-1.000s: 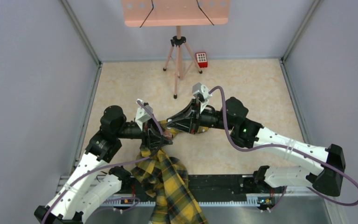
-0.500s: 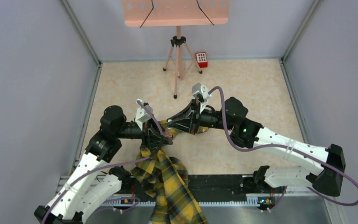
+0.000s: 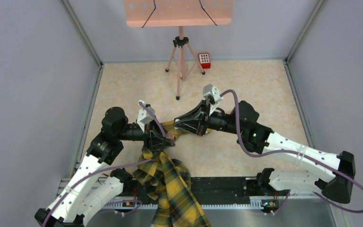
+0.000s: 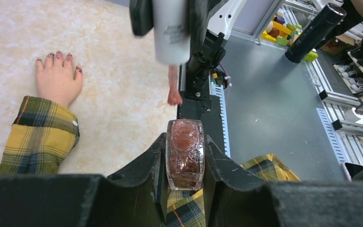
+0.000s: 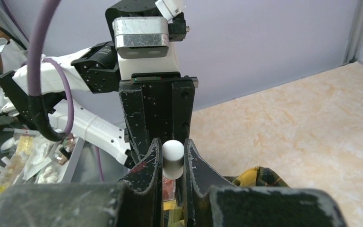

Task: Paint the nails
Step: Unscrew the nail polish bottle, then paint the nail polish on the nail.

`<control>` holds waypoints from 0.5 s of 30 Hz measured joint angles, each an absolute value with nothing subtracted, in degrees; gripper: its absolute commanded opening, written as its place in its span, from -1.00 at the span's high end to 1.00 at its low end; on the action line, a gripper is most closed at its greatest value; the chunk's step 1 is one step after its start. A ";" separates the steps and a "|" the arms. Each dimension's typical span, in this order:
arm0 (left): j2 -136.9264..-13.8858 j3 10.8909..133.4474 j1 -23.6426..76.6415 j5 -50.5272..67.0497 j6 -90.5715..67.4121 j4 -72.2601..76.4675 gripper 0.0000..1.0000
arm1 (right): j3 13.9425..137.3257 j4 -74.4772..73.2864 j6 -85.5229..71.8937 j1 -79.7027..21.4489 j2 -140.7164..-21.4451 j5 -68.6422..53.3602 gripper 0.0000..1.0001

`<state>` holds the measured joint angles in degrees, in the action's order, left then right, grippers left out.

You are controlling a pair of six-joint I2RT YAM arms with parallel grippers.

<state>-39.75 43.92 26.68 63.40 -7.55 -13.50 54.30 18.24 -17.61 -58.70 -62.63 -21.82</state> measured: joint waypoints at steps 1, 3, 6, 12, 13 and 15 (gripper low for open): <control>-39.75 43.92 26.68 63.40 -7.55 -13.50 1.00 | 53.84 18.46 -17.58 -58.70 -61.78 -21.37 1.00; -39.75 43.92 26.68 63.40 -7.55 -13.50 1.00 | 53.04 18.83 -17.61 -58.67 -60.16 -20.43 1.00; -39.75 43.92 26.68 63.37 -7.55 -13.50 1.00 | 52.84 19.29 -17.61 -58.43 -58.63 -18.79 1.00; -39.57 43.92 26.68 60.86 -7.25 -13.63 1.00 | 52.84 16.84 -17.67 -57.08 -58.24 -12.05 1.00; -39.44 43.92 26.68 59.44 -7.07 -13.74 1.00 | 52.84 15.84 -17.87 -56.53 -58.22 -10.68 1.00; -39.11 43.92 26.68 56.16 -6.72 -13.98 1.00 | 52.84 13.04 -18.90 -54.02 -58.22 -8.10 1.00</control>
<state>-39.11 43.92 26.68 56.16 -6.72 -13.98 52.84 13.04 -18.90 -54.02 -58.22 -8.10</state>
